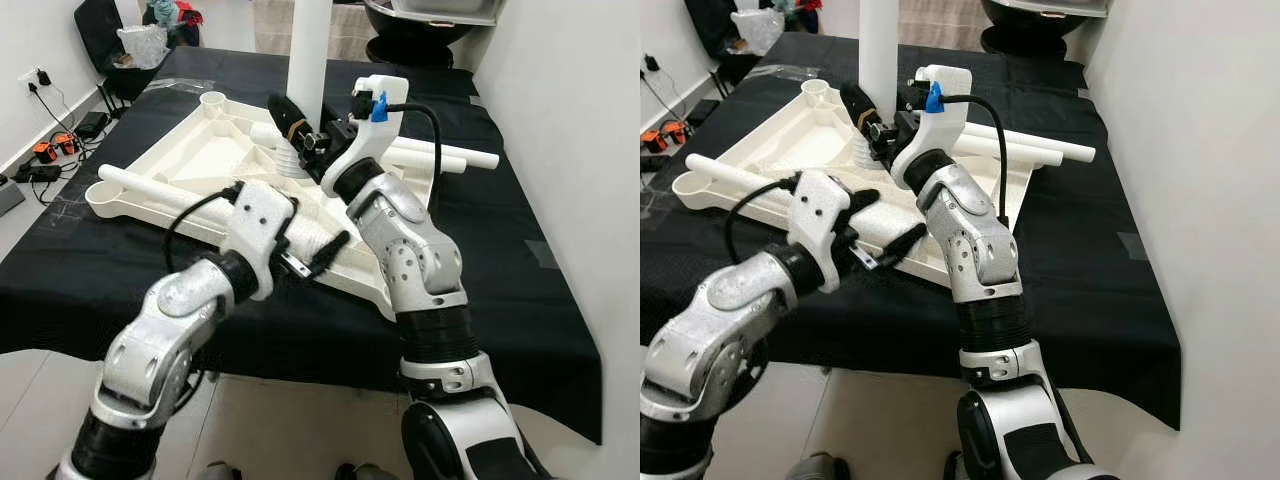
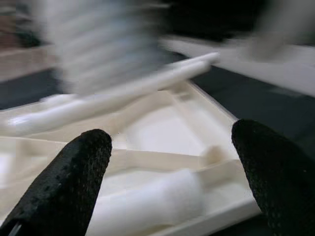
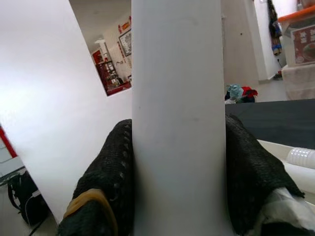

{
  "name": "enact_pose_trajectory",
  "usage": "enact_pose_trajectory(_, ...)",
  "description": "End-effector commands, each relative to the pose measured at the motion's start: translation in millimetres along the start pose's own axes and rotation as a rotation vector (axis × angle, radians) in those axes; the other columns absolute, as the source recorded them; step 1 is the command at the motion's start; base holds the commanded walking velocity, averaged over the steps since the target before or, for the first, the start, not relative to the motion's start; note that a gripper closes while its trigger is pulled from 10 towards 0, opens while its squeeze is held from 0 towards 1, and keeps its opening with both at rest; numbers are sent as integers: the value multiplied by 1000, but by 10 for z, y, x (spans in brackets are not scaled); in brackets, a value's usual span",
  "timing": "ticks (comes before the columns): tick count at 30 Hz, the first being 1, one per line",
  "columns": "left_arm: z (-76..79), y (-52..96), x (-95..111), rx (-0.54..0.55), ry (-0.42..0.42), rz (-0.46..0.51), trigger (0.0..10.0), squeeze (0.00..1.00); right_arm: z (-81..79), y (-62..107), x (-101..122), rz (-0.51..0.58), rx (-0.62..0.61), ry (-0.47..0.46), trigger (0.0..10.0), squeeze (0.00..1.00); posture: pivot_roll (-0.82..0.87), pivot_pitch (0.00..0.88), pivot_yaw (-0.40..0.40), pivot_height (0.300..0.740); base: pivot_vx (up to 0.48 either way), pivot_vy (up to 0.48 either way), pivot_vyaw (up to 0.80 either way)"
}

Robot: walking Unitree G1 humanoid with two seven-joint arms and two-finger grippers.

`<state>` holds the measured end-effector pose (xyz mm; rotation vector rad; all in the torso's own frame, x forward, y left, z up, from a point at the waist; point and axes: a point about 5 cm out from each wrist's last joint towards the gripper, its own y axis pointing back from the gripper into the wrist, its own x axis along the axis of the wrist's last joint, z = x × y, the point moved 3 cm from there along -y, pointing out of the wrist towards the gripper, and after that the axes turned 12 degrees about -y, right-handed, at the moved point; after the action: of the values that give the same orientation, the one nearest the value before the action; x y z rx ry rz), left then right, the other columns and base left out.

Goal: Building children table

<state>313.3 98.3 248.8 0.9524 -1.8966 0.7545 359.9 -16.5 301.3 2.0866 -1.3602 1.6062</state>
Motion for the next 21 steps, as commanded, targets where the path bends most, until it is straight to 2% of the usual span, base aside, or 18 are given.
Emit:
enact_pose_trajectory(1,-201,-11,21,77,-47,12,10000,0,-53,45,-79,-11,8,-32,0,0,26,81,-52,740,0,0,0)
enact_pose_trajectory(7,-289,-31,67,71,-54,36,10000,0,-52,84,-128,-25,-5,-28,0,0,23,80,-53,740,0,0,0)
enact_pose_trajectory(10,-272,-40,81,43,-53,46,10000,0,-68,94,-145,-31,-1,-29,0,0,20,80,-50,740,0,0,0)
enact_pose_trajectory(11,-196,-65,109,-25,-59,60,10000,0,-92,106,-171,-40,3,-28,0,0,20,80,-50,740,0,0,0)
enact_pose_trajectory(13,-153,-83,121,-51,-58,67,10000,0,-97,112,-183,-44,5,-22,0,0,21,74,-45,740,0,0,0)
enact_pose_trajectory(18,-160,-135,130,-35,-87,78,10000,0,-99,123,-197,-51,2,-17,0,0,16,73,-45,740,0,0,0)
enact_pose_trajectory(19,-200,-153,124,-9,-93,79,10000,0,-93,129,-204,-55,-1,-16,0,0,14,70,-45,740,0,0,0)
enact_pose_trajectory(21,-399,-153,101,99,-143,65,10000,0,-39,171,-231,-70,-15,-6,0,0,14,70,-46,740,0,0,0)
